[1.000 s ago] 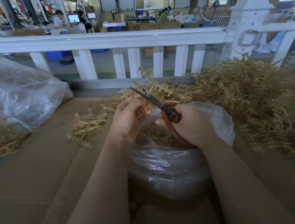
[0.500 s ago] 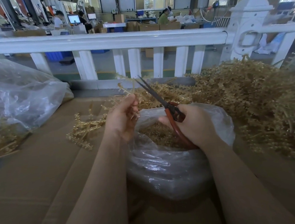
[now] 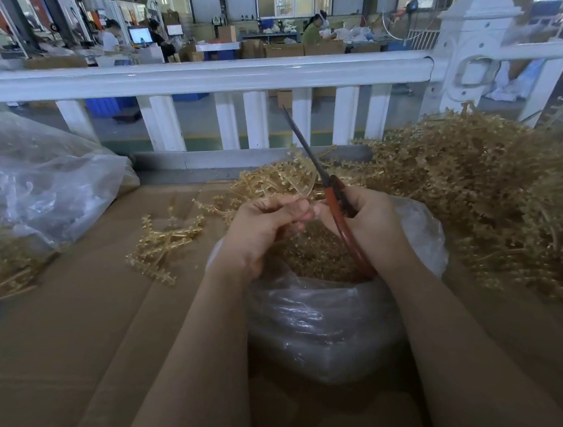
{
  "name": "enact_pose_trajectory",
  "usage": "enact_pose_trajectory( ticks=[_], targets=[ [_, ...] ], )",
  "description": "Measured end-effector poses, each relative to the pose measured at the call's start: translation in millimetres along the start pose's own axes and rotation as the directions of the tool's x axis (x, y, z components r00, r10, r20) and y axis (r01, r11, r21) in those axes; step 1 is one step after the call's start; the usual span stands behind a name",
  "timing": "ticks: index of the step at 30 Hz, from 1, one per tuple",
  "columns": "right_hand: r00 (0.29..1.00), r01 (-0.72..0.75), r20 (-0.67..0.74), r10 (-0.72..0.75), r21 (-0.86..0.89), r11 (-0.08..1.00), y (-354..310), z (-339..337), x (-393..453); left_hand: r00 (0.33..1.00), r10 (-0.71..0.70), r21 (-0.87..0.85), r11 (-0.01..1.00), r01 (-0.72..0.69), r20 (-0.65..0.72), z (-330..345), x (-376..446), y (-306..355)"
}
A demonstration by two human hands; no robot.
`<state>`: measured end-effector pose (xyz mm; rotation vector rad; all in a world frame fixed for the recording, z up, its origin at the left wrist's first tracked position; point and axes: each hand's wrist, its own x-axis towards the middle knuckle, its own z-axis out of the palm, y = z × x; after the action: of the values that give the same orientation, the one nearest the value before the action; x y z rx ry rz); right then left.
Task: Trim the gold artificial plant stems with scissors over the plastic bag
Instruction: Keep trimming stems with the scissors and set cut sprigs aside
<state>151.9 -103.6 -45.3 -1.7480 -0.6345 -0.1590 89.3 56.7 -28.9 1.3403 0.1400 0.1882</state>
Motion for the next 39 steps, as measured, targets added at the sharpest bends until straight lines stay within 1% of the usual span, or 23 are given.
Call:
enact_pose_trajectory(
  ticks=[3, 7, 10, 13, 18, 21, 23, 26, 30, 34, 39],
  targets=[
    [1.0, -0.004, 0.0, 0.004, -0.021, 1.0, -2.6, -1.0, 0.1, 0.999, 0.013, -0.039, 0.999, -0.014, -0.034, 0.6, -0.8, 2.0],
    [0.999, -0.02, 0.023, 0.022, -0.08, 0.997, -4.5, -1.4, -1.5, 0.994, 0.048, -0.023, 0.998, -0.05, -0.099, 2.0, -1.4, 2.5],
    [1.0, -0.015, 0.017, 0.02, -0.252, 0.968, -6.3, -5.8, -2.5, 0.984, 0.103, -0.046, 0.993, -0.111, -0.147, -1.0, 0.3, 2.8],
    [0.999, 0.048, 0.042, -0.032, -0.466, 0.883, -7.0, -8.1, -4.1, 0.963, 0.192, -0.016, 0.98, -0.198, -0.187, -4.8, 2.3, 2.7],
    [0.996, 0.091, 0.06, -0.07, -0.599, 0.796, -4.0, -6.9, -4.8, 0.948, 0.248, -0.052, 0.963, -0.263, -0.202, -5.1, 3.0, 2.1],
    [0.993, 0.112, 0.054, -0.101, -0.624, 0.773, -6.6, -7.2, -5.7, 0.949, 0.255, -0.038, 0.963, -0.266, -0.184, -5.5, 3.4, 1.7],
    [0.994, 0.111, 0.054, -0.1, -0.63, 0.769, -6.3, -7.3, -6.0, 0.951, 0.254, -0.021, 0.965, -0.262, -0.179, -6.0, 4.1, 1.1],
    [0.995, 0.102, 0.056, -0.086, -0.641, 0.761, -5.9, -7.2, -4.9, 0.956, 0.262, -0.008, 0.964, -0.266, -0.133, -6.7, 3.7, 0.4],
    [0.996, 0.089, 0.057, -0.069, -0.655, 0.75, -6.8, -7.7, -4.2, 0.958, 0.271, -0.058, 0.959, -0.277, -0.098, -7.5, 2.6, 0.4],
    [0.996, 0.08, 0.034, -0.076, -0.663, 0.745, -8.5, -7.2, -4.9, 0.96, 0.263, -0.11, 0.956, -0.272, -0.093, -8.3, 3.5, -0.3],
    [0.997, 0.072, 0.023, -0.076, -0.671, 0.738, -10.8, -7.2, -5.5, 0.964, 0.251, -0.115, 0.959, -0.26, -0.088, -8.3, 3.3, 0.2]
  ],
)
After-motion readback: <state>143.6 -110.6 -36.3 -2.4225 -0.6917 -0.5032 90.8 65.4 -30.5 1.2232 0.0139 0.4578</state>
